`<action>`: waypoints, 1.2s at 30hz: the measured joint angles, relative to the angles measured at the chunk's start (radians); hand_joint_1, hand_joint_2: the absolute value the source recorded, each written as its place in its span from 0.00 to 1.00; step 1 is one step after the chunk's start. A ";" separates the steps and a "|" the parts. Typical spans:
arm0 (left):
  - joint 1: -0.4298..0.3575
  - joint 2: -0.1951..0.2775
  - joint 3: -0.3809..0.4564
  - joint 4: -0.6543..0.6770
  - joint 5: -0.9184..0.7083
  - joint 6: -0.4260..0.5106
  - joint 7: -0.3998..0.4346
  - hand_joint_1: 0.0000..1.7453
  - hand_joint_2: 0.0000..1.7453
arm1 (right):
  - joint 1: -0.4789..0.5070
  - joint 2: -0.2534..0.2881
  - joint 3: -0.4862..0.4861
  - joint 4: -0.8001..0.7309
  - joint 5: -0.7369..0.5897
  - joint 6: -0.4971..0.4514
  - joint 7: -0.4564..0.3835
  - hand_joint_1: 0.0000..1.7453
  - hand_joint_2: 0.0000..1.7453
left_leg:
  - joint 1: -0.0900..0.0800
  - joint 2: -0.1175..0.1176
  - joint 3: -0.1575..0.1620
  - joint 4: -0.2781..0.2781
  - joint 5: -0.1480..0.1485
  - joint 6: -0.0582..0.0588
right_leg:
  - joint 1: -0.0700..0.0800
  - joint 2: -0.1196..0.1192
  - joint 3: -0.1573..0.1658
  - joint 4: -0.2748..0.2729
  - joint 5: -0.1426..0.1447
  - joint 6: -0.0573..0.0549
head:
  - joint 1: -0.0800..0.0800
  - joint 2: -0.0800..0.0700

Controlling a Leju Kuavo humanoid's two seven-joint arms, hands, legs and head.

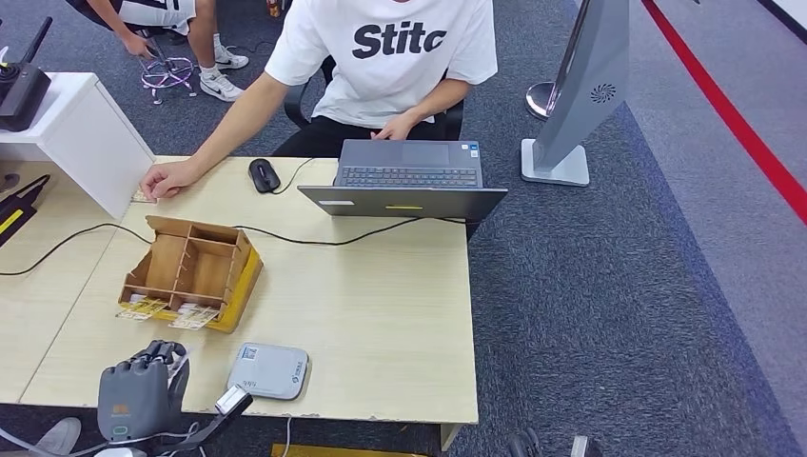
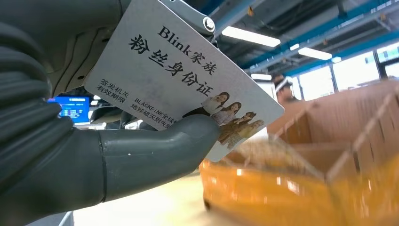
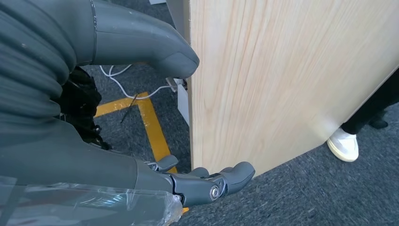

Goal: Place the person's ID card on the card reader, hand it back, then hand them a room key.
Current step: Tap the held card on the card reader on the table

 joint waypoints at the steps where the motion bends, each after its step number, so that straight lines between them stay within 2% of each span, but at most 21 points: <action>1: 0.001 -0.003 -0.001 -0.014 -0.001 -0.002 0.003 1.00 1.00 | -0.001 0.000 -0.001 0.000 0.002 0.001 0.000 0.00 1.00 | 0.000 0.000 0.000 0.000 0.000 0.000 | 0.000 0.000 0.000 0.000 0.000 0.000 | 0.000 0.000; 5: -0.005 -0.006 -0.022 -0.031 -0.044 -0.009 0.044 1.00 1.00 | -0.007 0.003 -0.002 0.000 0.016 0.002 0.005 0.00 1.00 | 0.000 0.000 0.000 0.000 0.000 0.000 | 0.000 0.000 0.000 0.000 0.000 0.000 | 0.000 0.000; 8: -0.037 0.000 -0.063 0.012 -0.089 -0.007 0.113 1.00 1.00 | -0.016 0.007 -0.002 0.000 0.036 0.000 0.018 0.00 1.00 | 0.000 -0.001 0.000 0.000 0.001 0.000 | 0.000 -0.001 0.000 0.000 0.000 0.000 | 0.000 0.000; 12: -0.104 0.029 -0.144 0.114 -0.105 -0.006 0.234 1.00 1.00 | -0.031 0.015 -0.002 0.000 0.055 -0.001 0.033 0.00 1.00 | 0.000 -0.001 0.000 0.000 0.001 0.000 | 0.000 -0.001 0.000 0.000 0.001 0.000 | 0.000 0.000; 15: -0.137 0.059 -0.205 0.180 -0.105 -0.008 0.289 1.00 1.00 | -0.036 0.019 -0.002 0.000 0.061 0.000 0.035 0.00 1.00 | 0.000 -0.001 0.000 0.000 0.001 0.000 | 0.000 -0.001 0.000 0.000 0.001 0.000 | 0.000 0.000; 26: -0.179 0.161 -0.373 0.352 -0.105 -0.016 0.381 1.00 1.00 | -0.041 0.024 -0.002 0.000 0.082 0.006 0.036 0.00 1.00 | 0.000 0.000 0.000 0.000 0.001 0.000 | 0.000 0.000 0.000 0.000 0.000 0.000 | 0.000 0.000; 36: -0.200 0.203 -0.493 0.385 -0.105 -0.003 0.433 1.00 1.00 | -0.041 0.025 -0.002 0.000 0.088 0.009 0.035 0.00 1.00 | 0.000 -0.001 0.000 0.000 0.001 0.000 | 0.000 -0.001 0.000 0.000 0.001 0.000 | 0.000 0.000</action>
